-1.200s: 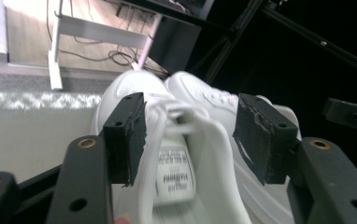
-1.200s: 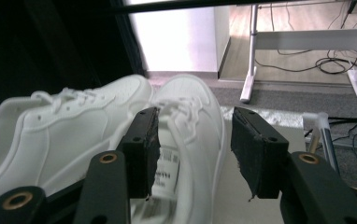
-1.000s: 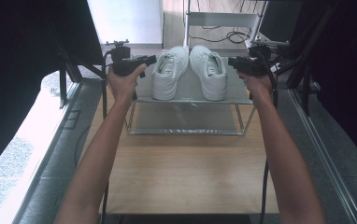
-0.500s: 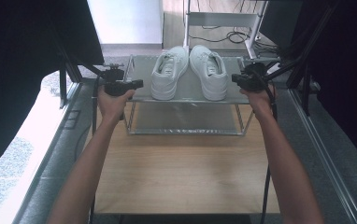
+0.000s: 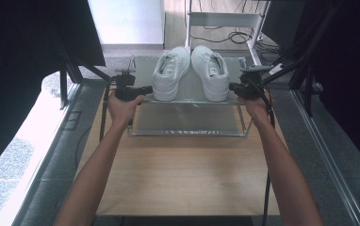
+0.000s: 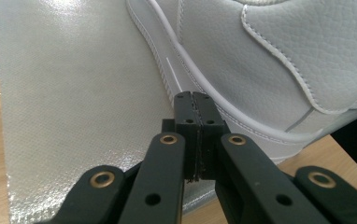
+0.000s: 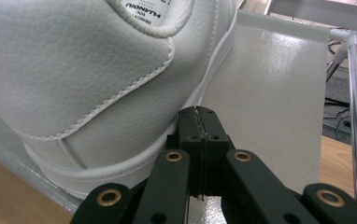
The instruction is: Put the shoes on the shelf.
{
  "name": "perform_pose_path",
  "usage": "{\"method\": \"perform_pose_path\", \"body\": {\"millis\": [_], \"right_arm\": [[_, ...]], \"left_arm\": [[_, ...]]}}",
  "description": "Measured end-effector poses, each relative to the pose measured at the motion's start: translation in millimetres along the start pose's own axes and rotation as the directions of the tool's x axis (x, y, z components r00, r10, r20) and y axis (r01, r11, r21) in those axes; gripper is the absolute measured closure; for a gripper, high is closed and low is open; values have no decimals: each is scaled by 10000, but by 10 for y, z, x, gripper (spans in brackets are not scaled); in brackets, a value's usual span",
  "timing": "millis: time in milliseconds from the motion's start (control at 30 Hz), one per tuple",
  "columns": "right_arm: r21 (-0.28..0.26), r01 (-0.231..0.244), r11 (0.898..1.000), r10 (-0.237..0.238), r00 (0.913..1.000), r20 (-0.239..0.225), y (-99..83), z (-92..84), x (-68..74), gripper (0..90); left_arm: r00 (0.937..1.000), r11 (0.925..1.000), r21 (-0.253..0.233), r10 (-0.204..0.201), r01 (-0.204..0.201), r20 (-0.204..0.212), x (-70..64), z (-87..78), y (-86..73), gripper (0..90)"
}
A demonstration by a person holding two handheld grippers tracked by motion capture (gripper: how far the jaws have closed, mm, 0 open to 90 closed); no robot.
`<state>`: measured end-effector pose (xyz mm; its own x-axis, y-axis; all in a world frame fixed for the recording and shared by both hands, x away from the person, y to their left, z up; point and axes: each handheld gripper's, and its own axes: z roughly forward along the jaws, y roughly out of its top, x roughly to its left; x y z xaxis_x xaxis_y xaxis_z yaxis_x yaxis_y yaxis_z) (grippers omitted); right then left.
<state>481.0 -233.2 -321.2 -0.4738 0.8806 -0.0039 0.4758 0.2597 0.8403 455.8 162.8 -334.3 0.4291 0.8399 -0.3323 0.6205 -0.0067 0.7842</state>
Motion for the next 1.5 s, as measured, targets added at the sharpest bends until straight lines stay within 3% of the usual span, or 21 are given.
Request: {"method": "perform_pose_path", "body": {"millis": [200, 333, 433, 633, 800, 833, 867, 933, 1033, 1133, 1367, 1500], "right_arm": [[-53, -102, 9999, 101, 9999, -36, -5, -4, 4, 900], [-89, -158, 9998, 157, 9998, -93, -2, -6, 9, 900], [-134, -198, 9997, 193, 9991, -383, 9, 8, 58, 900], [-139, -98, 9999, 88, 9979, -639, 31, 25, 139, 900], [-256, -141, 9996, 118, 9960, -887, 32, 53, 210, 900], [-264, -88, 9996, 63, 9957, -929, 37, 58, 237, 900], [-214, 33, 9998, -52, 9959, -908, 44, 66, 280, 900], [-160, 480, 9987, -487, 9978, -441, 45, 79, 340, 900], [-123, 209, 9997, -218, 9967, -782, 33, 75, 298, 900], [-202, 143, 9997, -159, 9967, -796, 18, 74, 297, 900], [-443, 33, 9990, -69, 9968, -800, -22, 70, 280, 869], [-541, -213, 9983, 162, 9956, -927, -51, 67, 239, 808]], "left_arm": [[9997, 9997, -95, -226, 226, 31, -14, 1, -11, 900], [9991, 9996, -49, -267, 269, 323, -82, 43, -17, 900], [9998, 10000, -50, 30, -29, 195, -183, 87, -13, 900], [9986, 9998, -14, -222, 223, 470, -219, 121, -8, 900], [9962, 9999, 131, -69, 58, 865, -354, 214, 3, 900], [9962, 9997, 219, 78, -97, 870, -416, 252, 14, 900], [9980, 9991, 307, 285, -303, 565, -452, 268, 16, 900], [9977, 9989, 309, 326, -345, 599, -450, 265, 20, 900], [9953, 9996, 287, 19, -47, 969, -395, 262, 4, 900], [9958, 9997, 219, 63, -84, 918, -400, 263, -6, 899], [9966, 9987, 101, 497, -505, 654, -368, 250, -15, 749], [9967, 9969, -496, 642, -617, 492, -362, 215, -31, 626]]}}
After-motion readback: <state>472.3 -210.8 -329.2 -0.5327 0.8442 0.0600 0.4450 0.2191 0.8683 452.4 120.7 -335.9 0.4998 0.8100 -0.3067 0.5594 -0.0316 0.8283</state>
